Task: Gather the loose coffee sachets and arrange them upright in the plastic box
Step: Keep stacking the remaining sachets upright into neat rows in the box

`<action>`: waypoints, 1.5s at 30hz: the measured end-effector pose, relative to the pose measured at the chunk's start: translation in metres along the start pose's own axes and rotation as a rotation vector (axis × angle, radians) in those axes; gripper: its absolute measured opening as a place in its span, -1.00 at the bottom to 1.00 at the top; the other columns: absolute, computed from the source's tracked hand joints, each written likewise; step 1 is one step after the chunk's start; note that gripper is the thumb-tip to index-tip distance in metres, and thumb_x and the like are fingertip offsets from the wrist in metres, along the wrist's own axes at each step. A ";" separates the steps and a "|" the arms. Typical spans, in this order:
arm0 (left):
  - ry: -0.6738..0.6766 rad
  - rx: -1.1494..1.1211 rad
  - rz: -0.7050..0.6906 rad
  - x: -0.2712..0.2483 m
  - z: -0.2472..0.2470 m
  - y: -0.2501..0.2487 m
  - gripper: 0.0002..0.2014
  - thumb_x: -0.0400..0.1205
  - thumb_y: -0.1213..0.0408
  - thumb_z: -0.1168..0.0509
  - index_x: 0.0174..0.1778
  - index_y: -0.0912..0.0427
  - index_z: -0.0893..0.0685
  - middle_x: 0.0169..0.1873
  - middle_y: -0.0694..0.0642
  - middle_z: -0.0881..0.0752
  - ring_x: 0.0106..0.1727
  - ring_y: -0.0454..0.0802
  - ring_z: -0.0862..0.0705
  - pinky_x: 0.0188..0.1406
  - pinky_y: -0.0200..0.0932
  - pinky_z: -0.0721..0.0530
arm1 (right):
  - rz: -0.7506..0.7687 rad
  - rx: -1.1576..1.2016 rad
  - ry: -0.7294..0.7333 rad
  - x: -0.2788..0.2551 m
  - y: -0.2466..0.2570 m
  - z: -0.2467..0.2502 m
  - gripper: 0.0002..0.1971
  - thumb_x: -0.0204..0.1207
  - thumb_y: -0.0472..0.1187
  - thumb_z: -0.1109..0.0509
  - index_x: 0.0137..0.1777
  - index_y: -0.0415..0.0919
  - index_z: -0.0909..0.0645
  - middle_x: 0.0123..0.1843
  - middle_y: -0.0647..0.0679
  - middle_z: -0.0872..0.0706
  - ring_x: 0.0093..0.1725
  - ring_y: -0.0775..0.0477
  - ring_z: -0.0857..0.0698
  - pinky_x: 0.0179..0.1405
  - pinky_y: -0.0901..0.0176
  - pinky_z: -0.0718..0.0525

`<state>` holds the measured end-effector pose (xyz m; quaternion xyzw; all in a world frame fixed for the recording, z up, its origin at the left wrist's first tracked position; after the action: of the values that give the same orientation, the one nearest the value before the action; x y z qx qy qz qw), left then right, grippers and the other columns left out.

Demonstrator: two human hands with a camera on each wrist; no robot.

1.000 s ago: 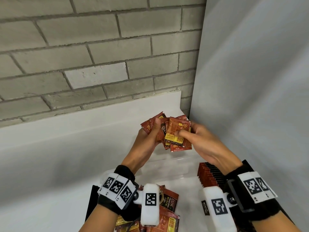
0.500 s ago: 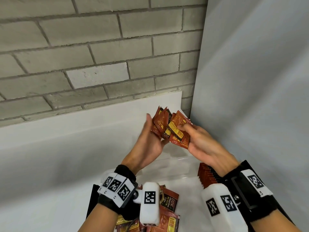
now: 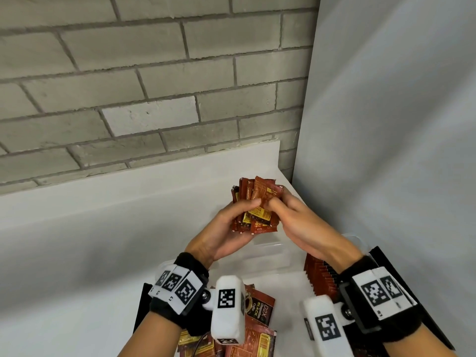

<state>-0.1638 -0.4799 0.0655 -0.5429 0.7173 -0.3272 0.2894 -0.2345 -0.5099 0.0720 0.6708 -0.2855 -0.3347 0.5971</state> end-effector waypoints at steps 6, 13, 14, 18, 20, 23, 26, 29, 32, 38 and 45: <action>-0.112 0.087 -0.012 -0.001 0.010 -0.003 -0.67 0.27 0.31 -0.46 -0.04 0.27 -0.81 -0.06 0.25 -0.79 -0.01 0.08 -0.79 0.01 -0.07 -0.76 | 0.095 -0.570 -0.197 -0.003 0.013 0.014 -0.50 0.51 0.12 -0.26 0.45 0.11 -0.35 0.35 0.05 -0.32 0.44 0.06 -0.18 0.43 0.02 -0.42; -0.136 0.102 0.018 0.002 0.009 0.002 -0.67 0.41 0.35 -0.29 0.09 0.31 -0.66 -0.12 0.25 -0.79 -0.09 0.05 -0.79 -0.07 -0.12 -0.77 | 0.336 -0.619 -0.092 -0.006 0.029 -0.003 0.00 0.33 -0.12 -0.47 0.67 0.11 0.09 0.56 0.21 -0.10 0.56 0.12 -0.06 0.48 -0.20 -0.44; -0.130 0.119 0.032 0.002 0.008 0.004 -0.66 0.37 0.33 -0.34 0.07 0.31 -0.64 -0.16 0.22 -0.77 -0.12 0.02 -0.78 -0.09 -0.15 -0.76 | 0.331 -0.636 -0.009 -0.006 0.025 -0.012 0.06 0.28 -0.12 -0.47 0.67 0.14 0.15 0.57 0.24 -0.06 0.59 0.11 -0.02 0.53 -0.18 -0.37; -0.136 0.199 0.062 0.004 0.004 0.010 -0.42 0.42 0.20 -0.40 0.35 0.30 -0.49 0.00 0.22 -0.70 0.02 0.01 -0.77 -0.06 -0.14 -0.73 | 0.301 -0.684 0.095 -0.005 0.006 -0.019 0.29 0.17 -0.02 -0.65 0.53 0.45 0.38 0.60 0.26 0.03 0.64 0.13 0.07 0.61 -0.12 -0.24; -0.131 0.201 0.082 0.004 0.002 0.012 -0.38 0.46 0.07 -0.38 0.42 0.24 -0.48 0.12 0.23 -0.70 0.12 0.02 -0.75 0.00 -0.12 -0.72 | 0.331 -0.654 0.052 -0.003 0.008 -0.015 0.31 0.14 -0.04 -0.72 0.54 0.45 0.31 0.52 0.21 -0.14 0.58 0.14 -0.12 0.56 0.02 -0.33; -0.117 0.145 0.108 0.003 0.001 0.014 -0.56 0.51 0.00 -0.25 0.22 0.18 -0.61 -0.01 0.14 -0.74 0.08 -0.02 -0.74 0.07 -0.10 -0.70 | 0.309 -0.486 0.027 -0.002 0.010 -0.008 0.12 0.13 -0.13 -0.70 0.55 0.26 -0.01 0.43 0.03 -0.35 0.45 0.12 -0.41 0.40 0.18 -0.52; -0.208 0.193 0.076 0.005 0.008 0.011 -0.44 0.49 0.00 -0.31 0.32 0.28 -0.52 0.01 0.16 -0.68 0.05 -0.04 -0.73 -0.03 -0.14 -0.71 | 0.319 -0.472 -0.002 -0.001 0.011 -0.004 -0.15 0.11 -0.10 -0.63 0.37 0.13 -0.24 0.28 0.01 -0.47 0.33 0.03 -0.52 0.29 -0.03 -0.62; -0.273 0.203 0.003 0.006 0.012 0.005 -0.28 0.53 0.00 -0.44 0.47 0.29 -0.31 -0.03 0.16 -0.67 0.01 -0.04 -0.76 -0.12 -0.14 -0.72 | 0.311 -0.429 0.015 -0.001 0.009 -0.007 -0.20 0.16 -0.11 -0.66 0.33 0.08 -0.26 0.28 -0.02 -0.51 0.32 0.02 -0.56 0.28 -0.07 -0.63; -0.293 0.178 -0.048 0.006 0.015 0.000 -0.24 0.44 -0.05 -0.40 0.47 0.20 -0.28 -0.07 0.11 -0.69 -0.02 -0.09 -0.79 -0.13 -0.17 -0.73 | 0.319 -0.385 0.057 -0.005 0.010 -0.013 -0.16 0.28 -0.24 -0.66 0.43 0.01 -0.18 0.33 0.06 -0.49 0.35 0.17 -0.54 0.34 0.11 -0.61; -0.236 0.218 -0.024 0.005 0.009 0.002 -0.31 0.42 -0.05 -0.35 0.42 0.12 -0.30 0.03 0.14 -0.65 -0.02 -0.11 -0.78 -0.16 -0.17 -0.73 | 0.367 -0.415 0.006 -0.005 0.014 -0.011 -0.15 0.28 -0.31 -0.64 0.44 0.10 -0.20 0.25 0.14 -0.50 0.23 0.19 -0.60 0.14 0.31 -0.63; -0.151 0.287 0.049 0.006 0.007 0.008 -0.63 0.56 0.11 -0.40 0.14 0.29 -0.59 -0.15 0.13 -0.72 -0.05 -0.05 -0.77 -0.13 -0.16 -0.72 | 0.396 -0.474 -0.001 -0.005 0.013 -0.012 -0.22 0.23 -0.21 -0.66 0.39 0.02 -0.32 0.24 0.04 -0.54 0.25 0.09 -0.60 0.20 0.04 -0.68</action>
<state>-0.1646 -0.4852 0.0543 -0.5014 0.6523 -0.3775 0.4250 -0.2275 -0.5003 0.0864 0.4438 -0.3249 -0.2693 0.7905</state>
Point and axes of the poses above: each hand's wrist, its own x-axis towards the middle knuckle, its own z-axis out of the back of the hand, y = z × x, the point moved 9 cm from there along x, towards the middle knuckle
